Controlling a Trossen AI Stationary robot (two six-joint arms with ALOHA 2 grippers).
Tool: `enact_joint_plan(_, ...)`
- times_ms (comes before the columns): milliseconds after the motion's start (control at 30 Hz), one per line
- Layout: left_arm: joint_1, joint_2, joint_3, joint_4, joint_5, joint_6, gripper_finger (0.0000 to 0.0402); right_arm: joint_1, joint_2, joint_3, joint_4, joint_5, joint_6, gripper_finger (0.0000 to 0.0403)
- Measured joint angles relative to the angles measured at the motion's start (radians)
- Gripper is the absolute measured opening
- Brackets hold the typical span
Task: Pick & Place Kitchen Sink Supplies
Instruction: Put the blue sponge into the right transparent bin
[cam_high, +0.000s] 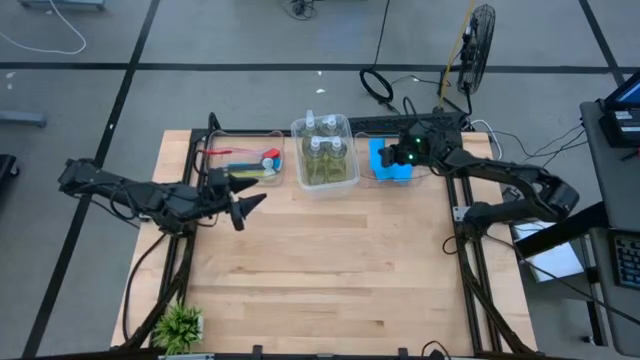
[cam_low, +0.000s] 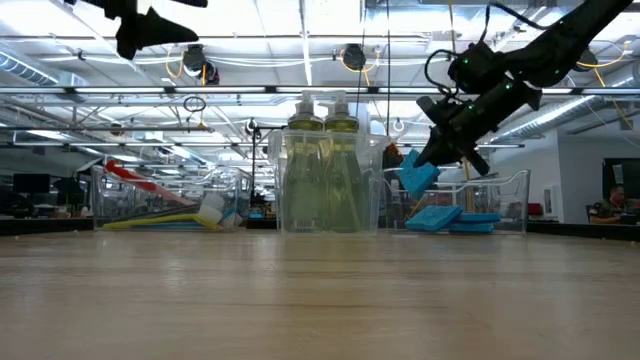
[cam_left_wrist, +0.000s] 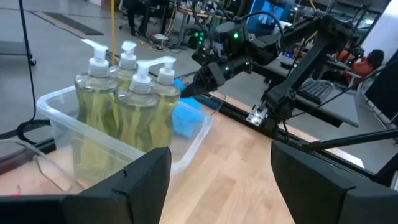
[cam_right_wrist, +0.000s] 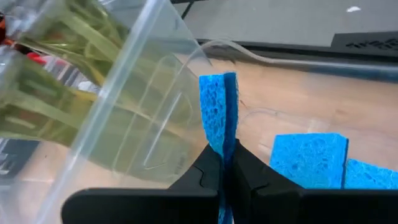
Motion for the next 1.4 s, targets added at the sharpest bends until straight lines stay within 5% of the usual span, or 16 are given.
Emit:
enact_joint_plan(533, 0.0, -0.181, -0.139, -0.001, 0.011, -0.003, 0.0274, -0.001, 0.068, 0.0, -0.01, -0.006, 0.052, 0.0001)
enact_joint_plan(1033, 0.0, -0.219, -0.165, -0.024, 0.011, -0.001, 0.0274, -0.001, 0.068, 0.0, -0.061, -0.006, 0.048, 0.0004)
enact_joint_plan(1400, 0.0, -0.219, -0.165, -0.023, 0.011, -0.003, 0.0274, -0.001, 0.068, 0.0, -0.061, -0.001, 0.04, 0.0071)
